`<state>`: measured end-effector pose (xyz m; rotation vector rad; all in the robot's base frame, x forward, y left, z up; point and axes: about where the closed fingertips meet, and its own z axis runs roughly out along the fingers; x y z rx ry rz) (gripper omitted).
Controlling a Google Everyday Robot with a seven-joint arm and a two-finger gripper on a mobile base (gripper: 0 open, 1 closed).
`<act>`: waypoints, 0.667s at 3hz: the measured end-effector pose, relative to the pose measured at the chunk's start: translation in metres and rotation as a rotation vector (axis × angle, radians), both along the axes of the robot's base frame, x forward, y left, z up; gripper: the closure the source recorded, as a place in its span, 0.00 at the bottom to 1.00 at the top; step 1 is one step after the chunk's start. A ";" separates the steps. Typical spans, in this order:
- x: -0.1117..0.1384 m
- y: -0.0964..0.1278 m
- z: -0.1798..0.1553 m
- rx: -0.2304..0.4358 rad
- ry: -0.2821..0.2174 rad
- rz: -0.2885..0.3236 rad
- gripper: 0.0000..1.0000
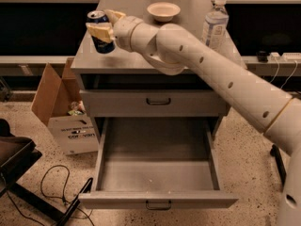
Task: Place pepsi can into middle drawer
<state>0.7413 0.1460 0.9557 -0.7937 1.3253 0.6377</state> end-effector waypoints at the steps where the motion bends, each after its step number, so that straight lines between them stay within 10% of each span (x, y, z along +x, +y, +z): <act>1: -0.024 -0.029 0.032 -0.038 -0.003 -0.050 1.00; 2: -0.068 -0.051 0.022 -0.065 0.043 -0.079 1.00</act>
Offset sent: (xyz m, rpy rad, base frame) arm -0.1403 -0.0687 0.0129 -0.0747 0.1061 -0.0897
